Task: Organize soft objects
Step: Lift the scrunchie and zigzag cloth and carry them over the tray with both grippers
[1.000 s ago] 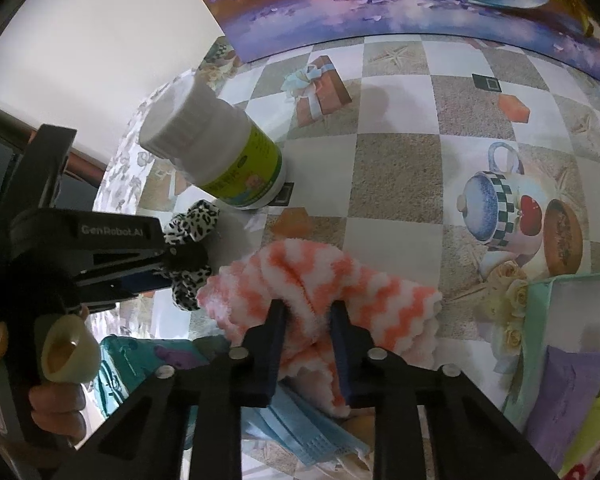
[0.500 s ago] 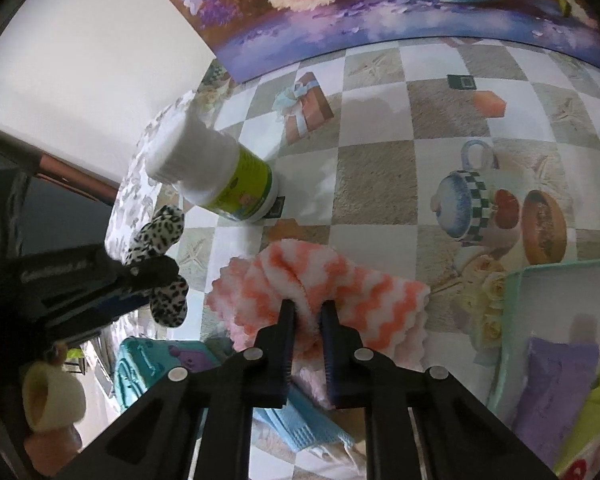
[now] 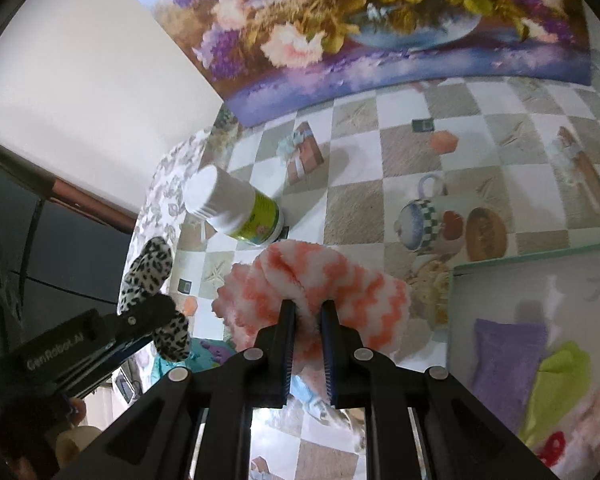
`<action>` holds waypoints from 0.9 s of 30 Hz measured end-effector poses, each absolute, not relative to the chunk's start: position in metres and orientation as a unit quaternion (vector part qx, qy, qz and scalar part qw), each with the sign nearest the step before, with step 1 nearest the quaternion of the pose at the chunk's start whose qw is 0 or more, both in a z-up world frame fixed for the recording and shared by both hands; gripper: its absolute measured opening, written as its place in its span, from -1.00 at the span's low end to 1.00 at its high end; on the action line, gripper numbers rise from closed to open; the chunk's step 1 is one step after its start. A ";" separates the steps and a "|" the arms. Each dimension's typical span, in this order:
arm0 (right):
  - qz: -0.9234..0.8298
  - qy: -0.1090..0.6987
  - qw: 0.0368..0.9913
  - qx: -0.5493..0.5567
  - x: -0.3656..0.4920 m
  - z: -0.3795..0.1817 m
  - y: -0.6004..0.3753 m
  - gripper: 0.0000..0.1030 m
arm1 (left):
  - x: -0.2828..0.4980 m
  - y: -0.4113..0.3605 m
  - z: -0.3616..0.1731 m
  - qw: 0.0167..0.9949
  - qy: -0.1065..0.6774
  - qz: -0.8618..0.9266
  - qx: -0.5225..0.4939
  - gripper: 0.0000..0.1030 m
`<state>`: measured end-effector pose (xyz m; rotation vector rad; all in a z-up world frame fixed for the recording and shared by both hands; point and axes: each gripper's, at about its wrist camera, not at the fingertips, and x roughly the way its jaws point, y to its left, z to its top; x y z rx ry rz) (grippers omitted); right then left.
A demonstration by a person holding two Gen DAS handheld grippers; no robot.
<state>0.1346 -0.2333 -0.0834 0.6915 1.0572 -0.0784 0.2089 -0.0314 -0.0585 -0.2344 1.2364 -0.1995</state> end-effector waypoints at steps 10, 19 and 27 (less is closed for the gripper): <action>-0.048 0.453 0.830 0.321 0.105 -0.039 -0.239 -0.74 | 0.183 -0.019 -0.044 0.807 0.566 -0.116 -0.124 -0.37; -0.064 0.427 0.845 0.316 0.071 -0.011 -0.234 -0.74 | 0.150 -0.023 -0.026 0.815 0.548 -0.147 -0.118 -0.36; -0.095 0.405 0.855 0.310 0.038 0.003 -0.239 -0.74 | 0.124 -0.036 -0.029 0.811 0.551 -0.166 -0.104 -0.36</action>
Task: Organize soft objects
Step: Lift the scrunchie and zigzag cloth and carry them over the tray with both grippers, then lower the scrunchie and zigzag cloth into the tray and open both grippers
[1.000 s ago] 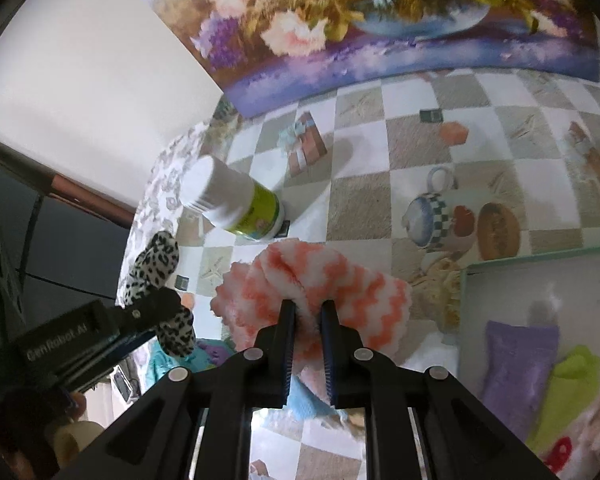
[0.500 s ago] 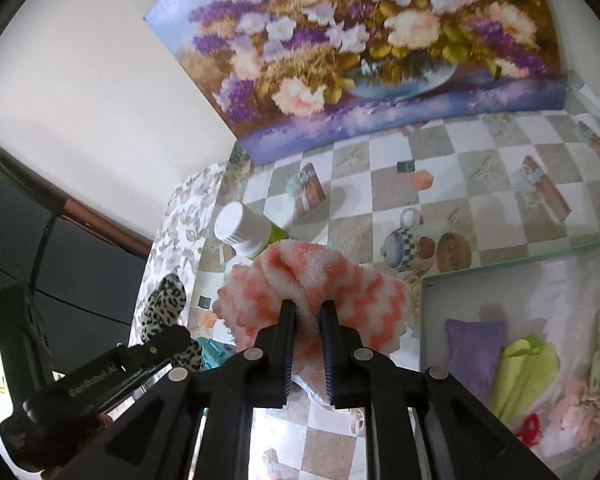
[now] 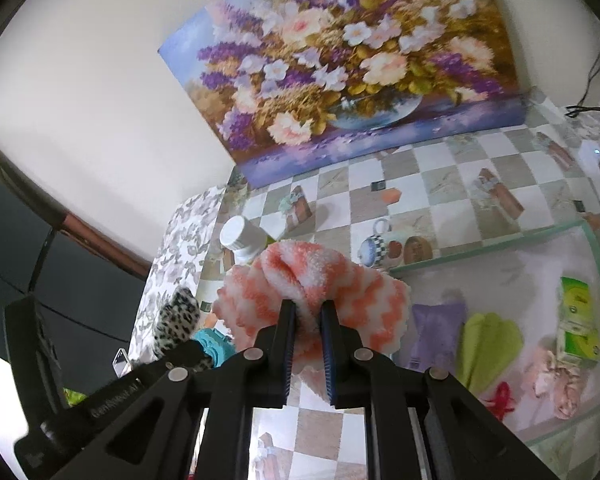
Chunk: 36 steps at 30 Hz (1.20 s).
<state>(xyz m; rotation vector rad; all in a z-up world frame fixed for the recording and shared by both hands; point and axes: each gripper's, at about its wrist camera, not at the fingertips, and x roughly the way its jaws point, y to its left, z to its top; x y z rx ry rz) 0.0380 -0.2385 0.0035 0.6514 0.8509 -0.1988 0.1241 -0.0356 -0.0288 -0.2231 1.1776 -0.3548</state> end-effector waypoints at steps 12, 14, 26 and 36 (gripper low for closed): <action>-0.165 0.363 0.861 0.316 -0.007 0.026 -0.266 -0.74 | 0.083 -0.070 -0.035 0.810 0.549 -0.200 -0.051 -0.36; -0.187 0.356 0.861 0.312 -0.015 0.032 -0.275 -0.74 | 0.076 -0.082 -0.035 0.810 0.546 -0.212 -0.034 -0.36; -0.308 0.344 0.822 0.334 -0.069 0.027 -0.339 -0.72 | 0.037 -0.140 -0.038 0.798 0.528 -0.290 0.032 -0.35; -0.359 0.346 0.789 0.360 -0.098 0.010 -0.371 -0.69 | 0.030 -0.166 -0.058 0.767 0.558 -0.315 0.044 -0.35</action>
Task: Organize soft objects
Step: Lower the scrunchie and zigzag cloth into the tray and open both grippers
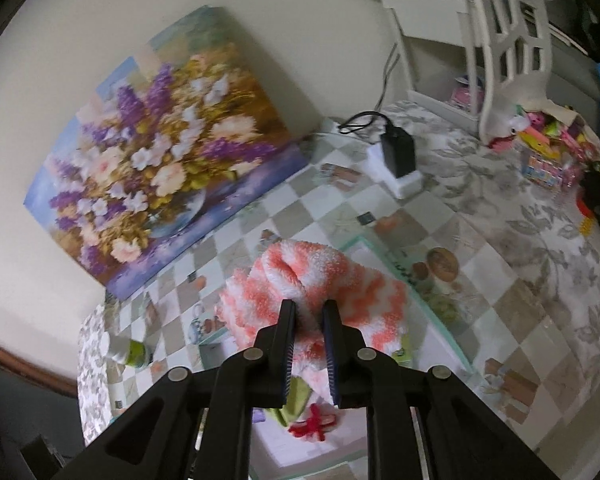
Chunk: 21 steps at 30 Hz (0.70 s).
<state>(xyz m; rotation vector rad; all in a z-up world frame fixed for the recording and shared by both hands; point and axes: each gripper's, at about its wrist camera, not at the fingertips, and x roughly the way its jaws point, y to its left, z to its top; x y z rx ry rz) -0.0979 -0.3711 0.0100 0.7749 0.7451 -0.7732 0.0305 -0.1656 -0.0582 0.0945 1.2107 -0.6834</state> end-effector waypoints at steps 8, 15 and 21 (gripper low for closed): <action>-0.351 0.397 0.772 0.352 -0.078 -0.019 -0.372 -0.68 | 0.029 -0.181 -0.085 0.737 0.595 -0.312 0.066 -0.31; -0.326 0.459 0.743 0.362 -0.058 -0.066 -0.371 -0.67 | 0.028 -0.193 -0.114 0.720 0.623 -0.292 0.090 -0.24; -0.321 0.486 0.723 0.372 -0.055 -0.085 -0.371 -0.17 | 0.025 -0.199 -0.128 0.707 0.640 -0.283 0.102 0.15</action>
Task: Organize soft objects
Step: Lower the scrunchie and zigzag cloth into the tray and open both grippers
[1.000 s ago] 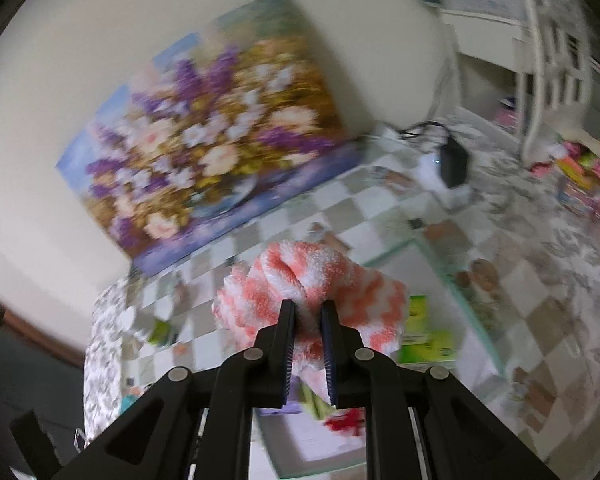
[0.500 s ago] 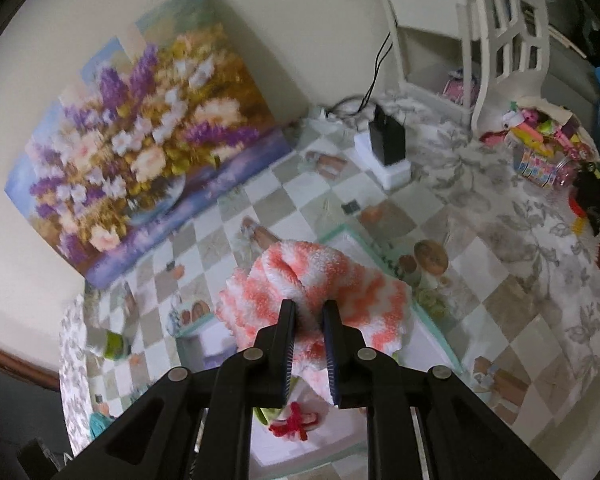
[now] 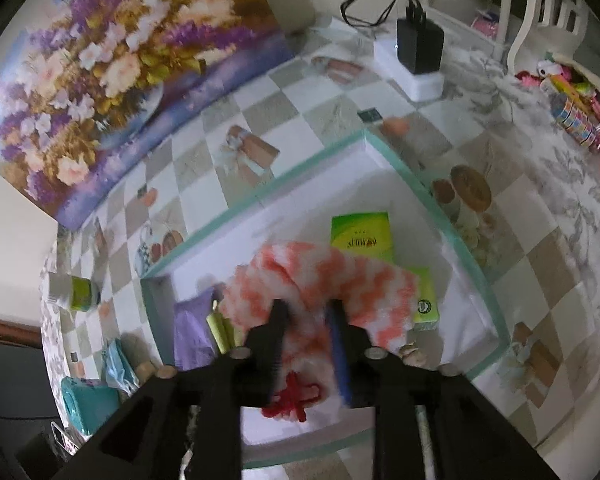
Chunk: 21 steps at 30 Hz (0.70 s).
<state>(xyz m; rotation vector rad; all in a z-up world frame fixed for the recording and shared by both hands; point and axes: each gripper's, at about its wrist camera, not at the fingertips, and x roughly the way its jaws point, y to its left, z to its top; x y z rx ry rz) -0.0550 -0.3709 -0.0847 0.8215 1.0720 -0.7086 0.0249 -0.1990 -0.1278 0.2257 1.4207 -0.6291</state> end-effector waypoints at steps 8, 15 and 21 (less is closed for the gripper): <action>-0.334 0.485 0.724 0.360 -0.056 -0.079 -0.370 0.30 | 0.026 -0.190 -0.121 0.705 0.645 -0.284 0.078 0.54; -0.343 0.486 0.726 0.345 -0.054 -0.077 -0.369 0.70 | 0.044 -0.170 -0.108 0.716 0.645 -0.265 0.025 0.60; -0.344 0.490 0.730 0.331 -0.051 -0.077 -0.367 0.96 | 0.064 -0.142 -0.110 0.722 0.656 -0.215 -0.032 0.70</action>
